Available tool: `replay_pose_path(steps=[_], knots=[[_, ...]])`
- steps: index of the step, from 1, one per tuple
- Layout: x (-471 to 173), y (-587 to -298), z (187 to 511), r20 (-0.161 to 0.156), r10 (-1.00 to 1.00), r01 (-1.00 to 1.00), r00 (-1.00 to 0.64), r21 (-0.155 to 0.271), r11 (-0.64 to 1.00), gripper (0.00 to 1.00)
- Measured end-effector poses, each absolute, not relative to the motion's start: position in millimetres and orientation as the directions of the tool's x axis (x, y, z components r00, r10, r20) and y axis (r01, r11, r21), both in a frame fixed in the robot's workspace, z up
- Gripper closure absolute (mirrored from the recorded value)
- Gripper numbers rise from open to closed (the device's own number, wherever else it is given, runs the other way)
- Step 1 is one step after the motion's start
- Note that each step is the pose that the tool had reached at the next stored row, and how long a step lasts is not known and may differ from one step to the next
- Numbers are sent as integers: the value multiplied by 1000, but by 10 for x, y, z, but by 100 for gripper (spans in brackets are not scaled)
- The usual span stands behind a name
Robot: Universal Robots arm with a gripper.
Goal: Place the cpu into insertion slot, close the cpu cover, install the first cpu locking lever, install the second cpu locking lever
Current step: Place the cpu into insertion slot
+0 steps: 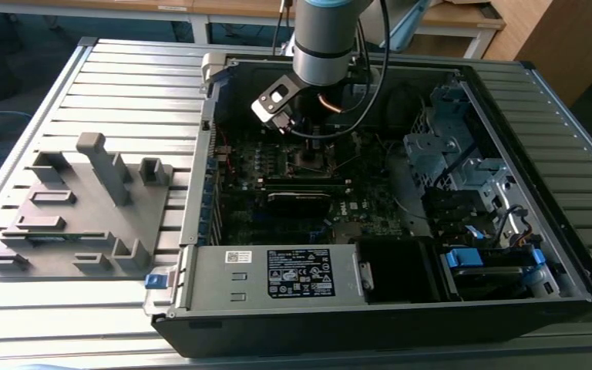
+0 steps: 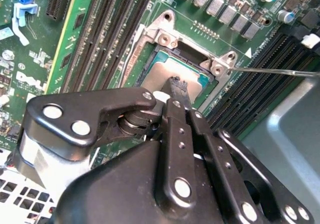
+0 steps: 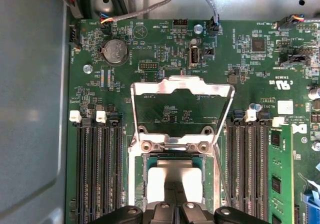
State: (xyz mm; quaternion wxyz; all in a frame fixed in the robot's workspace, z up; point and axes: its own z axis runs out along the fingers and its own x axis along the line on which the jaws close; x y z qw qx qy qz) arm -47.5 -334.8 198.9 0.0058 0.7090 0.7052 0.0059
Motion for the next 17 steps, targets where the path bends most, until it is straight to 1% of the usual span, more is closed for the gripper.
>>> replay_pose_path(steps=[10,17], knots=[[-474,-3345,1991,2,1000,1000,5,18,-5,90],[-475,-3346,2093,1,1000,1000,5,17,-5,90]])
